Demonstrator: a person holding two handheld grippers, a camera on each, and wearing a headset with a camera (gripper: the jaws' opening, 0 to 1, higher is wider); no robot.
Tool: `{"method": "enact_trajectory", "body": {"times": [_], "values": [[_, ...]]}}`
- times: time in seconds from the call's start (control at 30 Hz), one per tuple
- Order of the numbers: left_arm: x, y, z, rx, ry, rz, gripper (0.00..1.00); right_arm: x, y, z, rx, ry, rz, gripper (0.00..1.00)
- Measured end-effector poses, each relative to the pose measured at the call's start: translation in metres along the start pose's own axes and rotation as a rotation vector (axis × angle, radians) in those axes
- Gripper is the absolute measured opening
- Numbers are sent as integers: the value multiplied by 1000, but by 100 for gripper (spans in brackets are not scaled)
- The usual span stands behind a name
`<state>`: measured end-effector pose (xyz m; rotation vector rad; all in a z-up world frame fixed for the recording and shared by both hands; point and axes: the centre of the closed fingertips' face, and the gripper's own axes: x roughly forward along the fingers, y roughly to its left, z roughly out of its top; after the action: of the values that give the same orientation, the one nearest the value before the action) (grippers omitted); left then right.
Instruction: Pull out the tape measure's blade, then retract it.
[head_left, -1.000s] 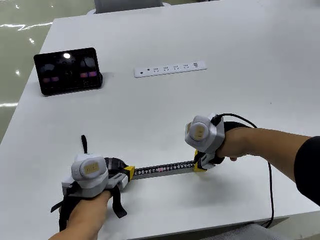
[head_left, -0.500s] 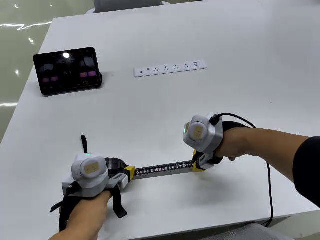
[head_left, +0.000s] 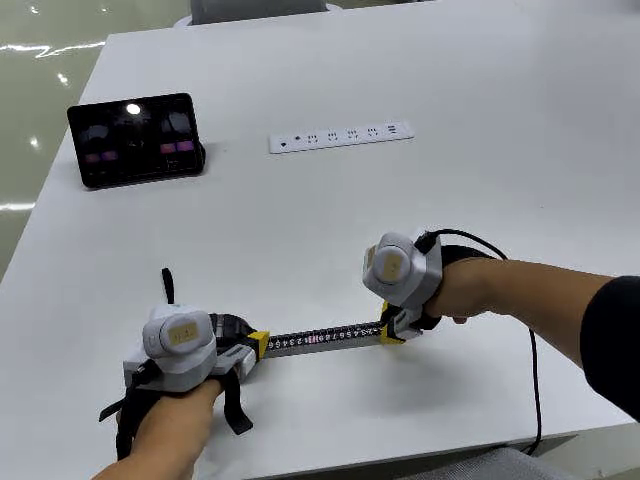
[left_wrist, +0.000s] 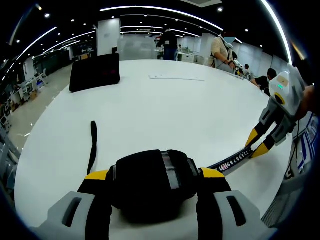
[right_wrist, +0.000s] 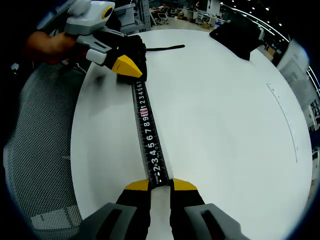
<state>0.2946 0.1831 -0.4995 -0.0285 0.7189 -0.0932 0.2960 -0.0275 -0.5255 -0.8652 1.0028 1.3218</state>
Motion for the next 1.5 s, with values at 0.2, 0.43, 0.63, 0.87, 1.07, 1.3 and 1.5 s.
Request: {"method": "enact_trajectory", "body": {"times": [0.2, 0.43, 0.63, 0.87, 1.07, 1.3, 1.5], "values": [[-1, 0, -1, -1, 5, -1, 64, 1, 1, 3, 1, -1, 3, 10], [-1, 0, -1, -2, 8, -2, 64, 2, 2, 5, -2, -5, 6, 10], [0, 1, -1, -1, 6, -2, 64, 3, 3, 8, 4, -7, 11, 10], [0, 1, -3, -2, 8, -2, 64, 6, 5, 10, -3, 3, 16, 10], [0, 1, -3, -1, 7, -3, 64, 8, 5, 13, 8, -1, 15, 10], [1, 1, -4, -1, 11, -3, 64, 8, 6, 14, 11, 4, 11, 10], [0, 1, -4, -1, 8, -2, 64, 9, 7, 16, 20, -12, 2, 10]]}}
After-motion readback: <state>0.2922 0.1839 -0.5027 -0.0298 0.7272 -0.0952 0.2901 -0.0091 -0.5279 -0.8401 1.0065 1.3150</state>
